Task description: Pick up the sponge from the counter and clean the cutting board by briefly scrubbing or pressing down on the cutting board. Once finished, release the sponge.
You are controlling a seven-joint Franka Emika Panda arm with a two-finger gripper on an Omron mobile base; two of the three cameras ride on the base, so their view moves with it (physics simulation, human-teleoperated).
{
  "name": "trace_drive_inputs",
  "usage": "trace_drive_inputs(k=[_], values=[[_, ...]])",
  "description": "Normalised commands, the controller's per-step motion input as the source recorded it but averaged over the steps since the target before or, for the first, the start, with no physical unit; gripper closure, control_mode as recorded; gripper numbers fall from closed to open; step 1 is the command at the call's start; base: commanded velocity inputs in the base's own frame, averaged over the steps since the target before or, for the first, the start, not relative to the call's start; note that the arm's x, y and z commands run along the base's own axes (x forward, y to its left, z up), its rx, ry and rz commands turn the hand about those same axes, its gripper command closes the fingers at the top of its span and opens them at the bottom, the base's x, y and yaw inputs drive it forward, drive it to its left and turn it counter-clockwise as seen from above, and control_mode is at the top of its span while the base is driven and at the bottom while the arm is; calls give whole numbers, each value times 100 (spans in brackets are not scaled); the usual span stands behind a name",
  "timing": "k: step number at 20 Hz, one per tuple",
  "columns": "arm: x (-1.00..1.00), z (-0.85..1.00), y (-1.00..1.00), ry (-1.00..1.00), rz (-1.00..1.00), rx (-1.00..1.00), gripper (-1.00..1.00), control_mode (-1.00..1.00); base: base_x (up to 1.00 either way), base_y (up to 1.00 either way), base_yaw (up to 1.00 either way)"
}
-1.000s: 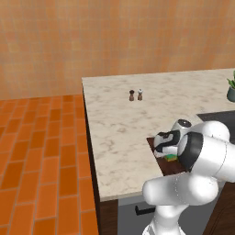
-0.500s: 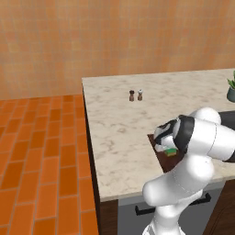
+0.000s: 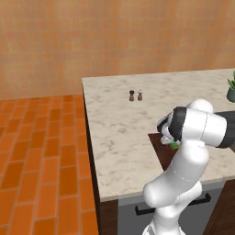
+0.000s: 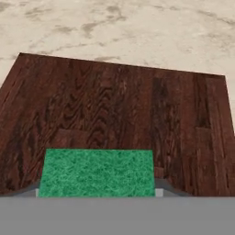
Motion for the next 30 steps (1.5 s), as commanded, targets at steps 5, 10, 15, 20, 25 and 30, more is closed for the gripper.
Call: trace_drive_inputs(k=[5,10,15,20,25,30], values=[[18,-32,-1,-24,0,0,100,-100,0,0,0],[-71,-43,-14,-7,0,0,100,-100,0,0,0],[-100,-12,-20,11,0,0,100,-100,0,0,0],[-99,1,-14,28,0,0,100,-100,0,0,0],[-91,20,-23,31,0,0,100,-100,0,0,0],[0,17,-19,16,1,2,100,-100,0,0,0]])
